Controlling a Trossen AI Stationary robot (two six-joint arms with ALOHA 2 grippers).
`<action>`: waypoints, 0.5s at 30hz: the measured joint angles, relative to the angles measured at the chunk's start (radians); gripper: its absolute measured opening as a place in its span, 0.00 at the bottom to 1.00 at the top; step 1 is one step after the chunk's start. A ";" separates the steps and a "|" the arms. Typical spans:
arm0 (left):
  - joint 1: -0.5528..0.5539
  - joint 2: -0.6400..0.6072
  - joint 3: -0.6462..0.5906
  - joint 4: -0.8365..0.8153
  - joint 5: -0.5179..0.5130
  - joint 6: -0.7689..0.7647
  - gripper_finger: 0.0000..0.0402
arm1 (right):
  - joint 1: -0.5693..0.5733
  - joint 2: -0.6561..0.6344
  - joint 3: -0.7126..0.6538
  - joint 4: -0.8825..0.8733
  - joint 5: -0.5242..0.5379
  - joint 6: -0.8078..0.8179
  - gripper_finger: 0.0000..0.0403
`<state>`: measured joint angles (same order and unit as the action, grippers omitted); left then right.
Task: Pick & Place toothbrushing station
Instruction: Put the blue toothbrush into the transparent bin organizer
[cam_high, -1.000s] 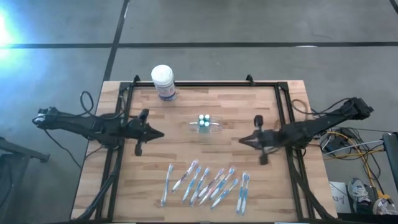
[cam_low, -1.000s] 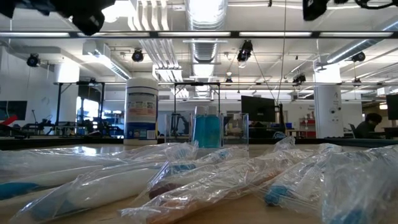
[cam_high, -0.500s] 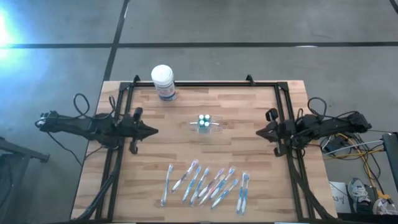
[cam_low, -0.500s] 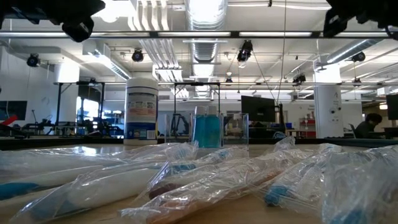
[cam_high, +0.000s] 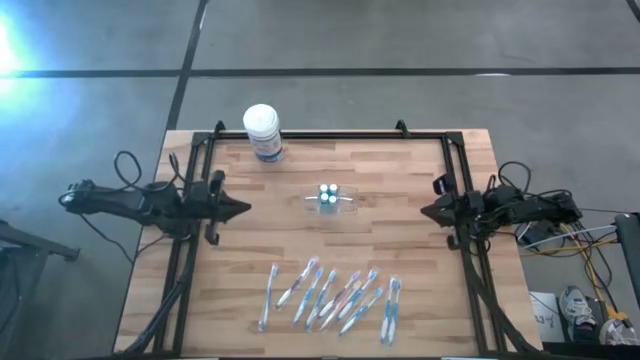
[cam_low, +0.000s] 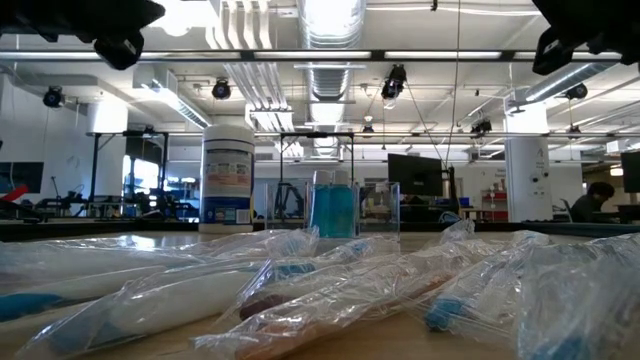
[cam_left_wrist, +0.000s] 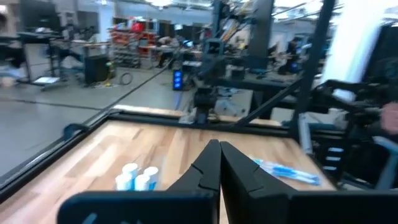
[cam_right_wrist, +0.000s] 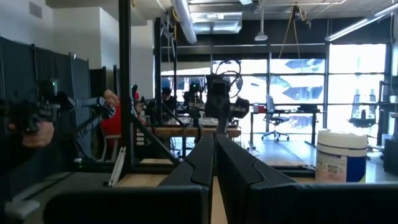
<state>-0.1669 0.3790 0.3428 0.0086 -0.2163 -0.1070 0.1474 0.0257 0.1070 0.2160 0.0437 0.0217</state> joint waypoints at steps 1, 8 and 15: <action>0.000 0.001 -0.008 -0.002 -0.012 -0.008 0.01 | 0.000 0.000 0.000 0.002 0.000 0.001 0.03; 0.000 0.001 -0.077 0.004 -0.036 -0.054 0.03 | 0.000 0.000 -0.009 0.003 0.001 -0.034 0.03; 0.000 0.001 -0.141 0.071 -0.035 0.012 0.01 | 0.000 0.001 -0.051 0.037 0.001 -0.081 0.03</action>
<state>-0.1665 0.3801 0.2013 0.0795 -0.2514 -0.0949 0.1478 0.0265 0.0562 0.2532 0.0445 -0.0589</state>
